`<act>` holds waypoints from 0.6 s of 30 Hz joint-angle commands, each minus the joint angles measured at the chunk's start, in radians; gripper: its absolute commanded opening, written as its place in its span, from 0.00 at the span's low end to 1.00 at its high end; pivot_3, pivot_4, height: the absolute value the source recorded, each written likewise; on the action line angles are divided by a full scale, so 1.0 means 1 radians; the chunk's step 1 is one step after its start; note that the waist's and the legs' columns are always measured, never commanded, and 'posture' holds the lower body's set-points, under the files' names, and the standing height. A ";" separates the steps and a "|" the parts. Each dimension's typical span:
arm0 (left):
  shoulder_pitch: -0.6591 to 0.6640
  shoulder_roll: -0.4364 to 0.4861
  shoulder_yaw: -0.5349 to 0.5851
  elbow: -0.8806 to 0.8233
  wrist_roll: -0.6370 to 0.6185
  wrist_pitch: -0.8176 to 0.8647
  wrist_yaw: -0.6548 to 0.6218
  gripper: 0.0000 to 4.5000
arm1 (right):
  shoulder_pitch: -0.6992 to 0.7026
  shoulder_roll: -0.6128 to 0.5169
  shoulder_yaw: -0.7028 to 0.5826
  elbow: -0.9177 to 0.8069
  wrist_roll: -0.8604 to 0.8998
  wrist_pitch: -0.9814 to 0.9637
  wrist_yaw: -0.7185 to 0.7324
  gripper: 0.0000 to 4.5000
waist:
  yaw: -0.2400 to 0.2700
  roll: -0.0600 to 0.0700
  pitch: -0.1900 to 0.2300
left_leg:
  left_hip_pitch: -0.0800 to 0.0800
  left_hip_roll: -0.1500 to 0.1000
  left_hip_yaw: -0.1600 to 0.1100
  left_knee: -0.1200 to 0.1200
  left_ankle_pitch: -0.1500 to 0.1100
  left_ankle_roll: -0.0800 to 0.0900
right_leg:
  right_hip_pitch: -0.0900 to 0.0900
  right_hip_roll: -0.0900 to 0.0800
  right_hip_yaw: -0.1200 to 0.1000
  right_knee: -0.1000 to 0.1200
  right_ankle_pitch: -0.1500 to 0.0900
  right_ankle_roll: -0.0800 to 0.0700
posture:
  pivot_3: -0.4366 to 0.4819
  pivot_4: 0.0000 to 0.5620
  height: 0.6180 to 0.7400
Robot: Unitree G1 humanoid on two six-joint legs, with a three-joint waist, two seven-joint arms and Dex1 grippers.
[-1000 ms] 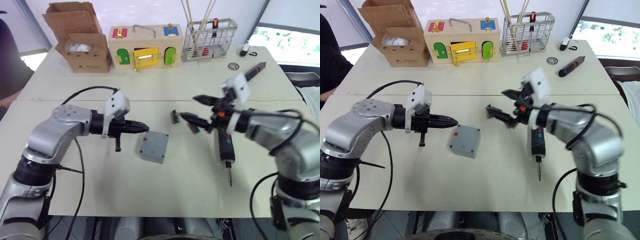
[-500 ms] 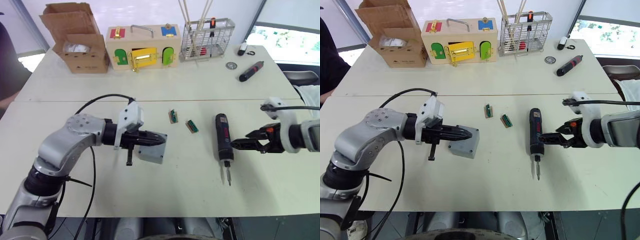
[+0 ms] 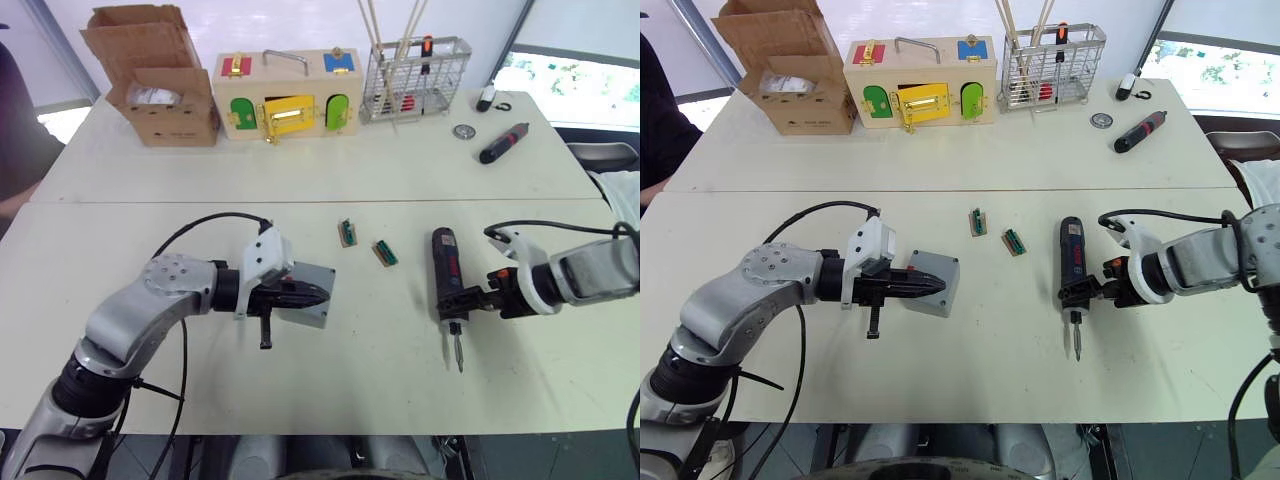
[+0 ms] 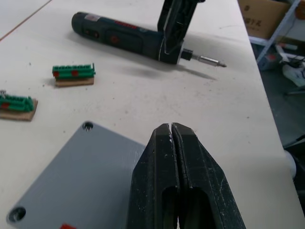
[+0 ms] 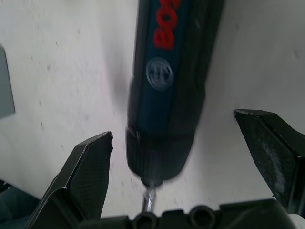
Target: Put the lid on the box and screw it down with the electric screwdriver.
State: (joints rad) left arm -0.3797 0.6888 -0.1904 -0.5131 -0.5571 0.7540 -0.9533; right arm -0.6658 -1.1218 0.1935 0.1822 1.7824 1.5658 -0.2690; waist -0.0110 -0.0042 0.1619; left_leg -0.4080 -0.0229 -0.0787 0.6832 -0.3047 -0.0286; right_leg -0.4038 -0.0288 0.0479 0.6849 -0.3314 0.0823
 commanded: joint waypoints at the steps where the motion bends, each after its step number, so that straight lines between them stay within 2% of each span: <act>1: 0.012 0.001 0.021 -0.056 -0.016 0.003 0.023 0.00 | -0.043 0.043 0.041 0.036 -0.025 0.024 -0.038 1.00 | -0.001 -0.001 -0.001 | 0.000 0.000 0.000 0.000 0.000 0.000 | 0.000 0.000 0.000 0.000 0.000 0.000 | 0.48 0.27 1.00; 5: 0.036 -0.010 0.017 -0.075 -0.008 0.009 0.064 0.00 | -0.080 0.081 0.097 0.022 -0.124 0.049 -0.013 1.00 | -0.004 -0.005 -0.003 | 0.001 0.001 0.000 0.000 0.000 0.000 | 0.001 0.001 0.000 0.000 0.000 0.000 | 0.48 0.27 1.00; 10: 0.069 -0.010 0.022 -0.100 -0.011 0.014 0.104 0.00 | -0.035 0.017 0.202 -0.136 -0.231 0.049 0.082 1.00 | 0.000 -0.007 -0.004 | 0.002 0.001 -0.001 0.000 0.000 0.000 | 0.002 0.001 0.000 -0.001 0.000 0.000 | 0.48 0.27 1.00; 14: 0.074 -0.025 0.005 -0.102 -0.001 0.010 0.129 0.00 | -0.005 0.035 0.221 -0.196 -0.419 0.049 0.161 0.76 | 0.013 -0.013 -0.008 | 0.003 0.000 -0.003 0.000 0.000 0.000 | 0.005 0.000 -0.003 -0.003 0.000 0.000 | 0.48 0.27 1.00; 18: 0.074 -0.033 -0.003 -0.094 0.007 0.003 0.139 0.00 | 0.016 0.055 0.247 -0.213 -0.553 0.049 0.271 0.53 | 0.024 -0.023 -0.014 | 0.011 0.000 -0.003 -0.001 -0.001 0.001 | 0.014 0.000 -0.003 -0.006 0.000 0.000 | 0.48 0.27 1.00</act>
State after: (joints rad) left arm -0.3041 0.6614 -0.1908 -0.5748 -0.5545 0.7727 -0.8211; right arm -0.7001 -1.0867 0.3689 -0.0379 1.2971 1.5993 -0.0424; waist 0.0131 -0.0271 0.1476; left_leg -0.3936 -0.0225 -0.0820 0.6812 -0.3056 -0.0276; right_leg -0.3861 -0.0292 0.0451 0.6778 -0.3315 0.0821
